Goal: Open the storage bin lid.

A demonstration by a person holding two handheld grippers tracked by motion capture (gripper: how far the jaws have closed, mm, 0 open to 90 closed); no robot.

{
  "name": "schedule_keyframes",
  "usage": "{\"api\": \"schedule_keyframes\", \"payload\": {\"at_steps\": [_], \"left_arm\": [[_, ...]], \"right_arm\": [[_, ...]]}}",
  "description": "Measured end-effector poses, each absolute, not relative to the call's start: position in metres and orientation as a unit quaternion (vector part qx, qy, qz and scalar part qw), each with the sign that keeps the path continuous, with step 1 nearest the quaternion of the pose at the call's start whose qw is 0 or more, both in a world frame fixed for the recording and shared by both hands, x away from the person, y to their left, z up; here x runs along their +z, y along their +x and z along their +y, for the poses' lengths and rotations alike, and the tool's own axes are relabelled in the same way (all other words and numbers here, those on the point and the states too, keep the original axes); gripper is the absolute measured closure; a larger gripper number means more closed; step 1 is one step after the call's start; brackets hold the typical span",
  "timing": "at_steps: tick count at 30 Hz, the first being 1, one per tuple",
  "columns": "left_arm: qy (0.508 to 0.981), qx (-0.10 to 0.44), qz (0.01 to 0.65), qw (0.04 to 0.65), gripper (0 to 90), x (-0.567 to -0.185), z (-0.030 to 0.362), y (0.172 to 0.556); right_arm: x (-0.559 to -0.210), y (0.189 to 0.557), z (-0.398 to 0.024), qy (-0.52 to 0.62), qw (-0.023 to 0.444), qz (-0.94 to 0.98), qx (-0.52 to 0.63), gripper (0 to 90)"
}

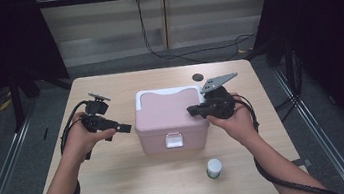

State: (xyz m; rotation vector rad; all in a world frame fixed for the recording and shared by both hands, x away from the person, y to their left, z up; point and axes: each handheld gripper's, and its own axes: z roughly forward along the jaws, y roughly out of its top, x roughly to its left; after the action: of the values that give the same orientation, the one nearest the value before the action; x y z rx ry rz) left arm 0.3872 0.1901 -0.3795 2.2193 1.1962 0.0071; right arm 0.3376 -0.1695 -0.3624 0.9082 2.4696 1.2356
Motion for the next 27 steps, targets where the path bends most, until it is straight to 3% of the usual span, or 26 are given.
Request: {"api": "schedule_keyframes", "payload": {"at_steps": [27], "left_arm": [[0.833,0.005,0.449,0.324,17.2,-0.337,0.159,0.418]], "right_arm": [[-0.363,0.337,-0.169,0.312,0.117,0.844,0.420,90.0]]}}
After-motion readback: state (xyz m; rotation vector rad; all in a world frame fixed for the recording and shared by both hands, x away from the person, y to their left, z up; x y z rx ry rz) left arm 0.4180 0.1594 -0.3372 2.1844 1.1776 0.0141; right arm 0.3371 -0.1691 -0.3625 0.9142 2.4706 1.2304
